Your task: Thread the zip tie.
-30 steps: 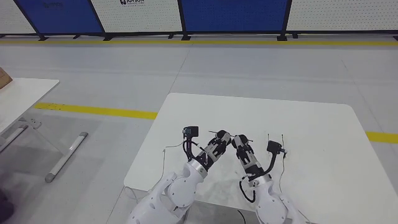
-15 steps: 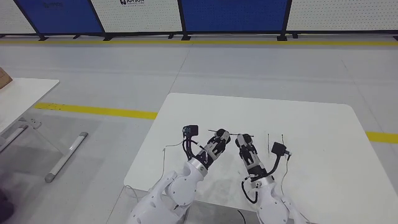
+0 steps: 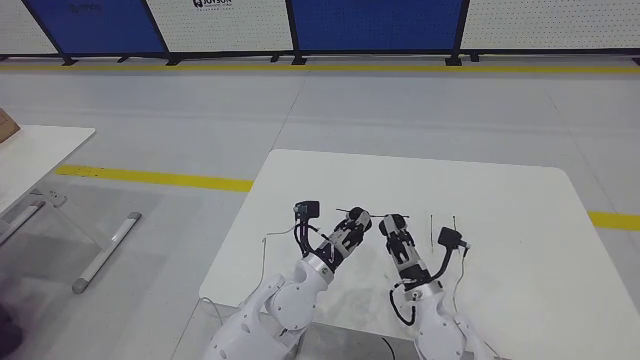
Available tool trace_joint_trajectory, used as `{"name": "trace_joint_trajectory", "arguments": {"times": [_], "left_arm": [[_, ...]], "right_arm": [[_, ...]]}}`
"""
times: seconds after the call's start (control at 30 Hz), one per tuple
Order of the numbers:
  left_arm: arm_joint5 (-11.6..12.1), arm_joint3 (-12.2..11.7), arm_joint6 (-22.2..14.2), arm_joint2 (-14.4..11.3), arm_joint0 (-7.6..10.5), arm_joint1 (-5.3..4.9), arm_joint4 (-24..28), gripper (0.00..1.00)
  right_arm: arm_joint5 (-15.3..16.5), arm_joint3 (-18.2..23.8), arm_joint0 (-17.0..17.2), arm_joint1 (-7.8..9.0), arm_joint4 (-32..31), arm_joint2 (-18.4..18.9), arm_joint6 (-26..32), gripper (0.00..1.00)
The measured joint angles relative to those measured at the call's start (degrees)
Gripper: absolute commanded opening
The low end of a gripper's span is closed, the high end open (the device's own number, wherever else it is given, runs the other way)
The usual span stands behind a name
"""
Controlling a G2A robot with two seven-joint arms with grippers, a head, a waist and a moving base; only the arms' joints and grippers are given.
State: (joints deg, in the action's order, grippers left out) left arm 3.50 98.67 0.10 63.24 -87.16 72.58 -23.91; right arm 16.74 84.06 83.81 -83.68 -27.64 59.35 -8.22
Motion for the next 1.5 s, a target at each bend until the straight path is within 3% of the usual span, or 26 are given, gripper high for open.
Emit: {"name": "trace_joint_trajectory", "arguments": {"times": [0.6,0.63,0.67,0.77,0.93,1.13,1.27,1.33,1.5], "left_arm": [[0.7,0.2,-0.4,0.3,-0.22,-0.2,-0.6,0.0],[0.6,0.2,-0.3,0.2,-0.22,-0.2,-0.7,0.0],[0.6,0.2,-0.3,0.2,-0.22,-0.2,-0.7,0.0],[0.4,0.1,-0.2,0.2,-0.2,-0.2,-0.8,0.0],[0.1,0.0,0.0,0.1,-0.1,-0.18,-0.9,0.0],[-0.1,-0.5,0.1,0.0,0.38,-0.1,-0.6,0.0],[0.0,-0.4,0.2,0.0,0.39,-0.09,-0.5,0.0],[0.1,-0.4,0.1,0.0,0.35,-0.11,-0.4,0.0],[0.4,0.0,-0.2,0.2,0.06,-0.2,-0.5,0.0]], "right_arm": [[1.4,-0.4,-0.5,0.12,0.6,0.1,2.7,0.0],[1.3,-0.4,-0.4,0.12,0.8,0.1,2.9,0.09],[1.2,-0.4,-0.4,0.12,1.1,0.2,3.1,0.37],[0.7,-0.1,-0.4,0.13,1.6,0.2,3.4,0.5],[0.6,0.3,-0.1,0.16,1.3,0.4,2.9,0.46],[0.6,1.1,0.5,0.16,0.8,0.5,1.4,0.32],[0.6,1.2,0.6,0.18,0.9,0.7,1.1,0.18],[0.4,1.3,0.7,0.18,1.0,0.8,0.9,0.01],[0.3,1.2,0.6,0.11,1.4,0.8,0.5,0.0]]}}
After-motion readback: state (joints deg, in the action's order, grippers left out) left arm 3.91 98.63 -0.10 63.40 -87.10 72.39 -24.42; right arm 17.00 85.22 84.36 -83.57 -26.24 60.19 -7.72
